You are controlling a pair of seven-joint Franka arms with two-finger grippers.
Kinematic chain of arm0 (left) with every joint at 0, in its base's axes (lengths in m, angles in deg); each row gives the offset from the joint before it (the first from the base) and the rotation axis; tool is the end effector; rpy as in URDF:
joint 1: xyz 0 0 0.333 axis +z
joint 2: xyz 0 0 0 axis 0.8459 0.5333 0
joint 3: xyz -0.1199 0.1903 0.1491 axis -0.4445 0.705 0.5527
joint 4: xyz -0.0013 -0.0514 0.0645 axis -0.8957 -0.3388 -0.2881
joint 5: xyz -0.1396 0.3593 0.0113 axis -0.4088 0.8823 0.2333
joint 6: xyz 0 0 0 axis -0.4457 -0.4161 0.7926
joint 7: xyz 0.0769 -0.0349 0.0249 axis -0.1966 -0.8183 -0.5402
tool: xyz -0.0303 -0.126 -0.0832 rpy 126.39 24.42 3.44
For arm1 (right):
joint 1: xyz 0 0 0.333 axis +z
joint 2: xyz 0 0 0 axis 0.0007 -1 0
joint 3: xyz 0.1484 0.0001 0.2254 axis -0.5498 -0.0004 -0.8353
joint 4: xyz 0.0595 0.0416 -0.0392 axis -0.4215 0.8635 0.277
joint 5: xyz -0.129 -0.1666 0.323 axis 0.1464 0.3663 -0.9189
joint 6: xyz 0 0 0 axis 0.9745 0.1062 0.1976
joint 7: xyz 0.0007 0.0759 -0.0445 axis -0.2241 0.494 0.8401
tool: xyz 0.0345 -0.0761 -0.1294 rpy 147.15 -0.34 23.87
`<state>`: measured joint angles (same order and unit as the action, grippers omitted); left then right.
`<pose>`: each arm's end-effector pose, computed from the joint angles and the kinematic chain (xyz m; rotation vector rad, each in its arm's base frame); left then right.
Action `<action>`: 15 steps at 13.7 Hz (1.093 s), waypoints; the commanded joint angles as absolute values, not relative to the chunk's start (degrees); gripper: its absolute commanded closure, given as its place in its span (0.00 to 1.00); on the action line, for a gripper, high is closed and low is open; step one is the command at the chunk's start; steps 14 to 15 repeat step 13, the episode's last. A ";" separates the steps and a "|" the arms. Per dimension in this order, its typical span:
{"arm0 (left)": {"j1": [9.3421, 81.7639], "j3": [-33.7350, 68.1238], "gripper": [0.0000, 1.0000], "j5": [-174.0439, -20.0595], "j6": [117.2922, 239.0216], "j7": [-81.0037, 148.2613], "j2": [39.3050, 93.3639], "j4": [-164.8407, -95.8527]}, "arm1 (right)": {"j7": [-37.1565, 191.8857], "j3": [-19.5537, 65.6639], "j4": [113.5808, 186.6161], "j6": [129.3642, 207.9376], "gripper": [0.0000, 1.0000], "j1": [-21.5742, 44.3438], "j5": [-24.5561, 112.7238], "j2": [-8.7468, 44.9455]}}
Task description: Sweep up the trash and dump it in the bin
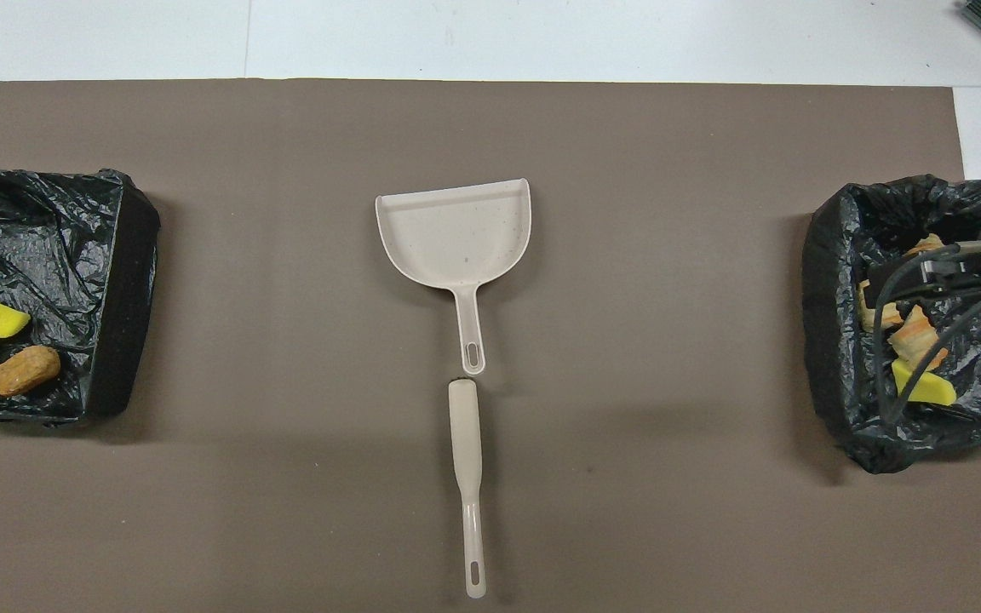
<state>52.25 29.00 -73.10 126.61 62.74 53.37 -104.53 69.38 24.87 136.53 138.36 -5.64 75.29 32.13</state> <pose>0.5294 0.0288 0.6082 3.1098 -0.2870 0.1801 0.5430 -0.0041 0.5160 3.1310 -0.0033 -0.1143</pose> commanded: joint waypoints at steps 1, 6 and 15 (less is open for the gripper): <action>52.58 28.66 0.00 -73.58 125.20 62.78 53.02 -104.03 | 68.75 24.72 137.58 139.65 0.00 -6.02 74.32 32.91; 52.58 28.66 0.00 -73.58 125.47 60.15 53.11 -103.94 | 68.75 24.72 137.58 139.65 0.00 -6.02 74.32 32.91; 52.41 28.66 0.00 -73.58 125.47 59.97 53.11 -103.94 | 68.75 24.72 137.58 139.56 0.00 -5.93 74.32 32.91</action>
